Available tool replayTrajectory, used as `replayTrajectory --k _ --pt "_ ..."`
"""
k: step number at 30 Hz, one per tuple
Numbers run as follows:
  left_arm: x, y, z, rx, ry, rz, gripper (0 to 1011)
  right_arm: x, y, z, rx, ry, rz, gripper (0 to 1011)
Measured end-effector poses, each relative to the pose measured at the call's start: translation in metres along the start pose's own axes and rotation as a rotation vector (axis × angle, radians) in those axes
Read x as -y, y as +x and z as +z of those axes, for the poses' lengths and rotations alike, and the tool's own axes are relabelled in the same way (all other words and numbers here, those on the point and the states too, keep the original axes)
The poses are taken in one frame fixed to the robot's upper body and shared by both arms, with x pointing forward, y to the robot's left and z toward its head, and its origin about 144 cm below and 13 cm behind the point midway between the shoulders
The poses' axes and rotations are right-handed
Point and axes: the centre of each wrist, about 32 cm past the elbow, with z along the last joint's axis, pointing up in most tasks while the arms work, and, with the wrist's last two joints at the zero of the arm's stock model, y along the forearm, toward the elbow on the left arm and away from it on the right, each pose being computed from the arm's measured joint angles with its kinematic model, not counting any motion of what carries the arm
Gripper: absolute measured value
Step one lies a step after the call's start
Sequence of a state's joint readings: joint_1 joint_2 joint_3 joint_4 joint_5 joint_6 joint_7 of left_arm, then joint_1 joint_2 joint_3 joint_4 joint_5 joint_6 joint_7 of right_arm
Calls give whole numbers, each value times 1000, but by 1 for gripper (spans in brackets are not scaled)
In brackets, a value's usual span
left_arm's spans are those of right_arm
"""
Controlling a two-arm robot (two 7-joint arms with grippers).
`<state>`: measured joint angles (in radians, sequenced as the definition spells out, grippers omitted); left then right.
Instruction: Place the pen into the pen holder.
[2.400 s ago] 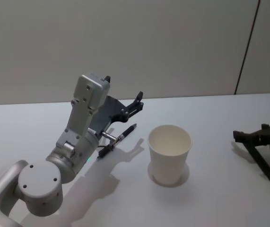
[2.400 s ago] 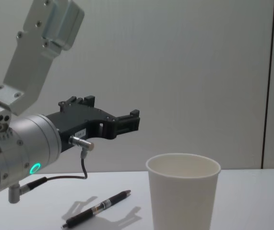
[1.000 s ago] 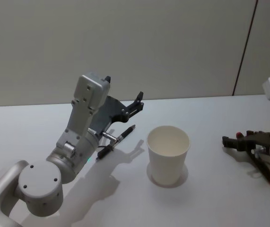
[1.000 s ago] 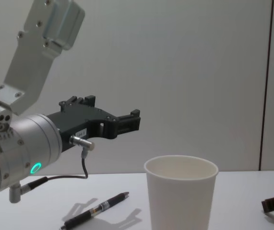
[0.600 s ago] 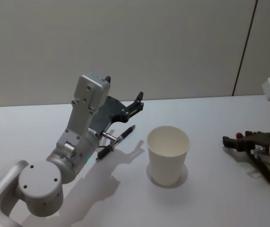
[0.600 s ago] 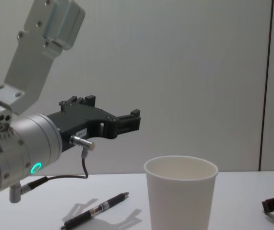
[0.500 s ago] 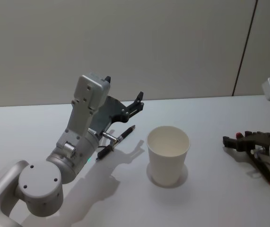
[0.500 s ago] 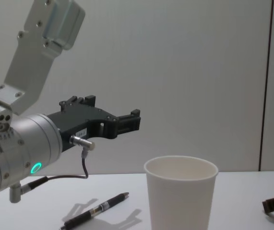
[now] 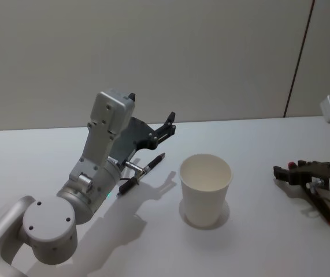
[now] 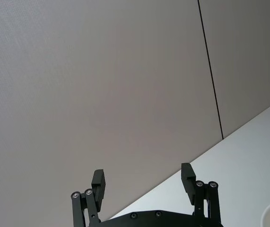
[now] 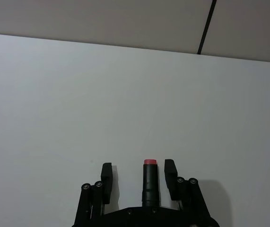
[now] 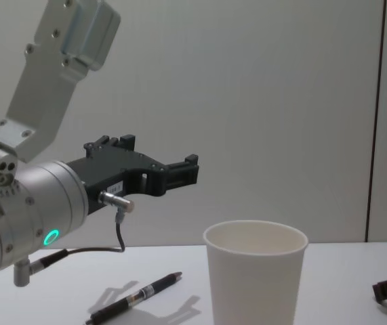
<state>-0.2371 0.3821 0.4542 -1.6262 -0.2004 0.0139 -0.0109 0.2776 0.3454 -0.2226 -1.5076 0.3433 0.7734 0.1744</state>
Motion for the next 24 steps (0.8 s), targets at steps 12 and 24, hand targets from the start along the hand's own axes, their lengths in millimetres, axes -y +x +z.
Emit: replayTrajectory --k 12,24 --pt "0 0 0 0 0 0 1000 0 0 0 0 -1 1 599" --pt "0 0 0 0 0 0 1000 0 0 0 0 -2 2 518"
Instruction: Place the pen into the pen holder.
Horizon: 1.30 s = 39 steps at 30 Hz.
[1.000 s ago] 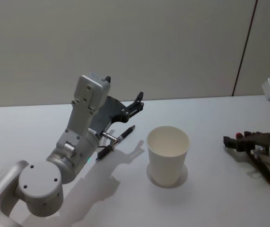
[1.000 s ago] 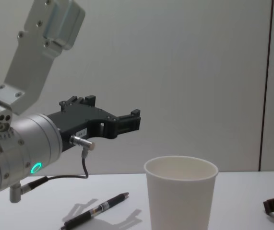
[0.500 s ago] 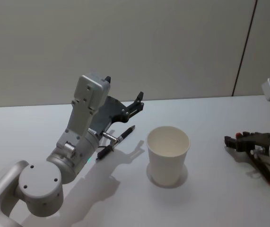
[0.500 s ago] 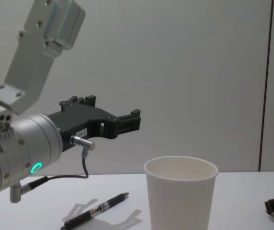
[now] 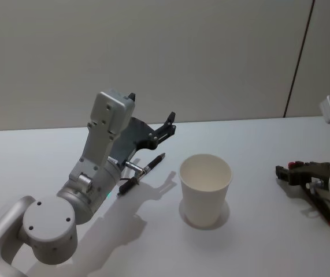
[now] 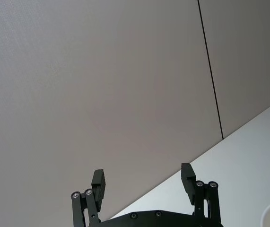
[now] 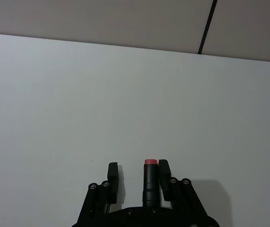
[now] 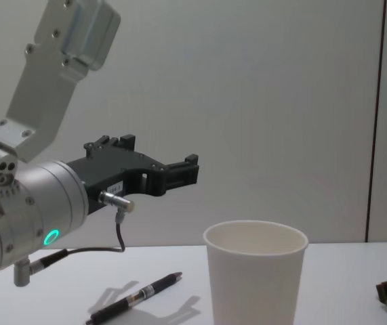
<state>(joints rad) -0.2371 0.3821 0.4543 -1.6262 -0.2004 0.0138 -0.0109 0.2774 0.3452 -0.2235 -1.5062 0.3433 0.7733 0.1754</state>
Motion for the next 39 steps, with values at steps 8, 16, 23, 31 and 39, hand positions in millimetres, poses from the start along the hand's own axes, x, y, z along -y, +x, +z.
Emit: replayTrajectory --k 8,16,23,31,39 --pt "0 0 0 0 0 0 1000 0 0 0 0 0 0 464" --pt "0 0 0 0 0 0 1001 0 0 0 0 0 0 414" --pt "0 0 0 0 0 0 1001 0 0 0 0 0 0 360" --pt "0 0 0 0 0 0 1001 0 0 0 0 0 0 310" --pt "0 0 0 0 0 0 1001 0 0 0 0 0 0 246"
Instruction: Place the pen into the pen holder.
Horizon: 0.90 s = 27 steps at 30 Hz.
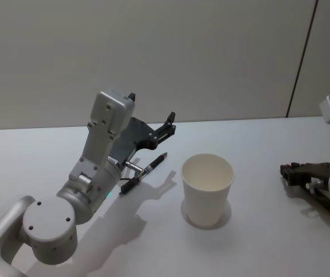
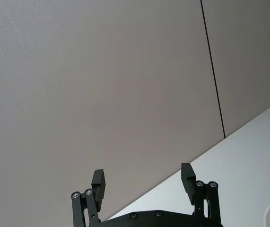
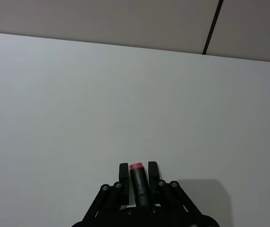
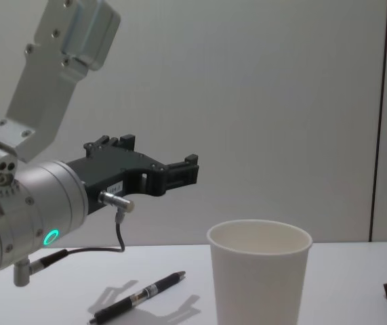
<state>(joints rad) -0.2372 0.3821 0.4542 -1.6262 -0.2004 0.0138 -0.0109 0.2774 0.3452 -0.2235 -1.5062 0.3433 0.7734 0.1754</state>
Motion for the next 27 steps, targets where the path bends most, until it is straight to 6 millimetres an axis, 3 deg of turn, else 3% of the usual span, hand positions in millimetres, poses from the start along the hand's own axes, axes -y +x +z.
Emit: replayTrajectory --k 12,27 --pt "0 0 0 0 0 0 1000 0 0 0 0 -1 0 172" --pt "0 0 0 0 0 0 1000 -1 0 2 3 4 1 165"
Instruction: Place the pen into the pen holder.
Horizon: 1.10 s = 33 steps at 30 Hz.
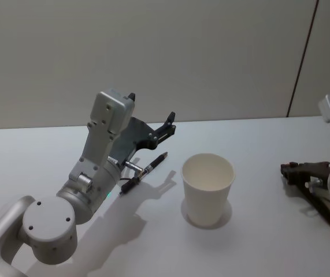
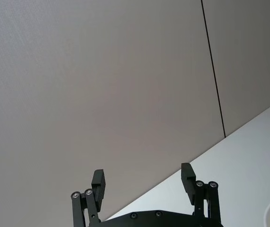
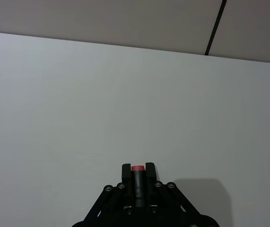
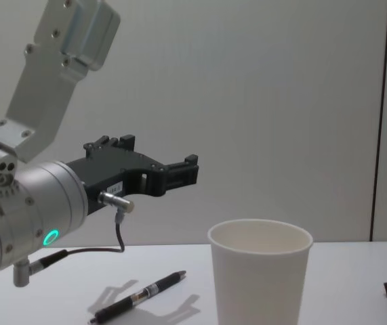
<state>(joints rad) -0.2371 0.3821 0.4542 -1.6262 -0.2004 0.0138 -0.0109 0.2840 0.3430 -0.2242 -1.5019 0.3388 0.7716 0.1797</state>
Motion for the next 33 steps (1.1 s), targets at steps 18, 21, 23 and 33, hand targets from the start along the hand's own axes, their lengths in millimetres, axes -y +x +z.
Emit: replayTrajectory --k 18,21,23,33 --pt "0 0 0 0 0 0 1001 -2 -2 31 46 179 5 165" --pt "0 0 0 0 0 0 1000 0 -3 41 57 237 10 165" --pt "0 0 0 0 0 0 1000 2 -3 45 62 263 13 165" --pt "0 0 0 0 0 0 1000 11 -7 70 87 424 37 165"
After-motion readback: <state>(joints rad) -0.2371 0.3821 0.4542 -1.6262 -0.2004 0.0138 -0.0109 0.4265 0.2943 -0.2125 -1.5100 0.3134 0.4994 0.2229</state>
